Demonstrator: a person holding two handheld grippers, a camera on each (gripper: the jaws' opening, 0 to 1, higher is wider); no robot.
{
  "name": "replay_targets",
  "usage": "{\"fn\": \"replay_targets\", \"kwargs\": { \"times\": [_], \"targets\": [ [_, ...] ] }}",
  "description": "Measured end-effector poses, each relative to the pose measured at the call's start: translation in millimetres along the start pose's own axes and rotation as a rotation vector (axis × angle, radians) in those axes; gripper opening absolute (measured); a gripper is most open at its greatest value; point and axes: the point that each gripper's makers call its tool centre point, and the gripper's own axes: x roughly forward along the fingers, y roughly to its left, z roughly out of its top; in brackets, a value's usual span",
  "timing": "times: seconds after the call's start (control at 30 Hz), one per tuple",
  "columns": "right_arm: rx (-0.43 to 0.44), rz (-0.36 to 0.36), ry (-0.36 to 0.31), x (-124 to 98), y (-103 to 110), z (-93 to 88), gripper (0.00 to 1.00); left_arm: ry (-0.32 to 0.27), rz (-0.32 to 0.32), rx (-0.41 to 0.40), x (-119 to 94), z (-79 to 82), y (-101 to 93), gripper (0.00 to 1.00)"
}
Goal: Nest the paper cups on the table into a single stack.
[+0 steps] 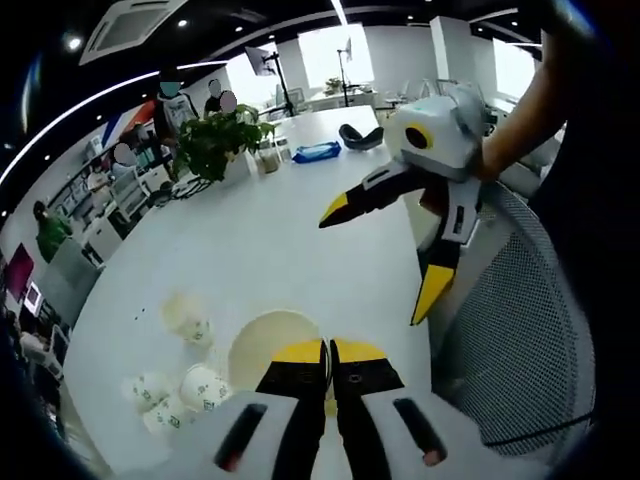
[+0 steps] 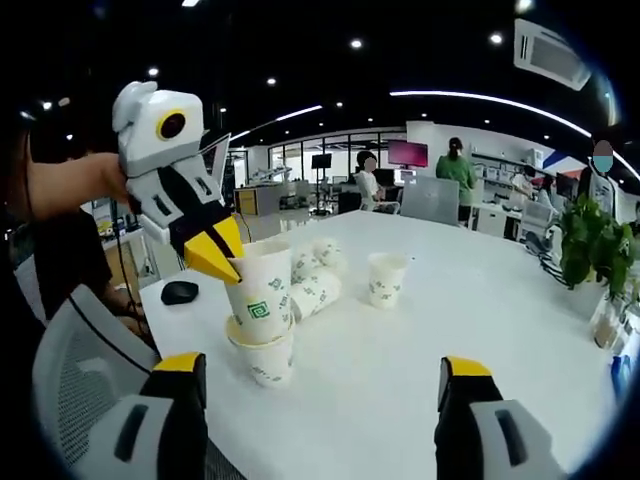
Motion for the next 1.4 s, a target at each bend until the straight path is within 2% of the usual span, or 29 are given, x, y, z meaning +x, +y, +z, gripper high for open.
{"fn": "replay_targets", "kwargs": {
  "times": [0.53, 0.83, 1.07, 1.17, 1.4],
  "targets": [
    [0.002, 0.006, 0.011, 0, 1, -2.0, 0.95, 0.081, -0.026, 0.046, 26, -28.0, -15.7, 0.0],
    [0.005, 0.007, 0.013, 0, 2, -1.8, 0.95, 0.102, -0.019, 0.023, 37, -41.5, -13.6, 0.0],
    [0.011, 0.011, 0.017, 1, 2, -3.5, 0.94, 0.088, -0.028, -0.016, 40, -43.3, -14.2, 0.01],
    [0.009, 0.016, 0.021, 2, 3, -4.6, 0.94, 0.128, -0.028, 0.012, 39, -49.9, -15.2, 0.05],
    [0.009, 0.018, 0.024, 2, 4, -4.7, 0.94, 0.111, -0.03, 0.014, 32, -43.4, -15.7, 0.06]
  ]
}}
